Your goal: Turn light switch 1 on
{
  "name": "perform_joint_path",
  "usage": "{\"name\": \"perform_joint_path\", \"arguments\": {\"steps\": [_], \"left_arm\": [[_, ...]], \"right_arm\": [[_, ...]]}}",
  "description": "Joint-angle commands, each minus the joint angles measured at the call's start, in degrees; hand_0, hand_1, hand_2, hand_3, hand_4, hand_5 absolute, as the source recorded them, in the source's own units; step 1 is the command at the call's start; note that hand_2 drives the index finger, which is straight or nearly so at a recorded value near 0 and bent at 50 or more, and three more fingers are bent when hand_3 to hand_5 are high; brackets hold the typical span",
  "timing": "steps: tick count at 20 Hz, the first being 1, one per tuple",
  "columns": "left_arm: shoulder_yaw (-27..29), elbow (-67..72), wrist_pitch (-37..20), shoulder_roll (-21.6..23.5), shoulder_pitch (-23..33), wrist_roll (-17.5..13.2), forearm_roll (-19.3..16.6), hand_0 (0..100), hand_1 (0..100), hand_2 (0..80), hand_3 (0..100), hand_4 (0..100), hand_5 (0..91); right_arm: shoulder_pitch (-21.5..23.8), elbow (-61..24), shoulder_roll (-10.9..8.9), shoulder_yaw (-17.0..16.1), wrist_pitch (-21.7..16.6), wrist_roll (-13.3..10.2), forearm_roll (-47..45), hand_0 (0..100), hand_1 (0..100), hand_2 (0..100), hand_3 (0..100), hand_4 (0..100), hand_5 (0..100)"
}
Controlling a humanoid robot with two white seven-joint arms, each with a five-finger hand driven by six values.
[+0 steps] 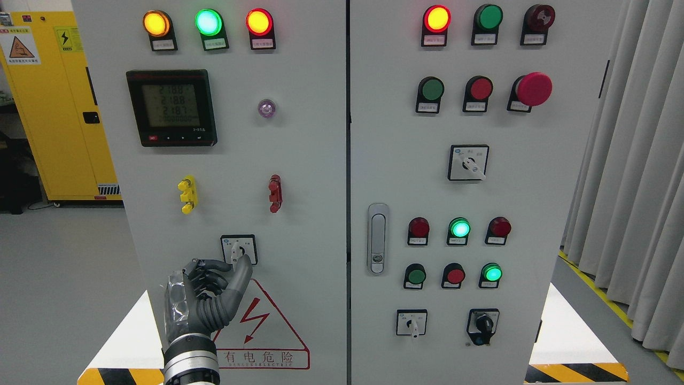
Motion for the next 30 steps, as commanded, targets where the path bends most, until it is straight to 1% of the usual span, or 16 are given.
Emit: {"name": "perform_joint_path", "arguments": {"steps": [1,15,21,30], "left_arm": [[-0.05,0.36,-0.02,-0.1,-0.29,0.42,-0.01,12,67,60.8,87,87,85.9],[-0.05,0.36,0.07,-0.1,-0.64,0.42,-0.01,11,67,61.5,88,87,86.0],[-0.05,0.54,1.21,-0.1,-1.0,0.42,0.07,13,67,61.7,88,87,86.0],[-0.05,0.89,1.21,-0.1,-1.17,0.42,0.07,16,67,61.7,88,87,86.0]], "right_arm": [[0.09,0.0,0.0,0.0,0.05,-0.03,-1.67,0,50,4,0,0,0],[0.0,0.0,0.0,0.0,0.05,0.06,-1.67,0,50,4,0,0,0],[0.0,0.0,0.0,0.0,0.05,-0.03,-1.67,0,50,4,0,0,0],[0.0,0.0,0.0,0.0,0.05,0.06,-1.67,0,50,4,0,0,0]]}}
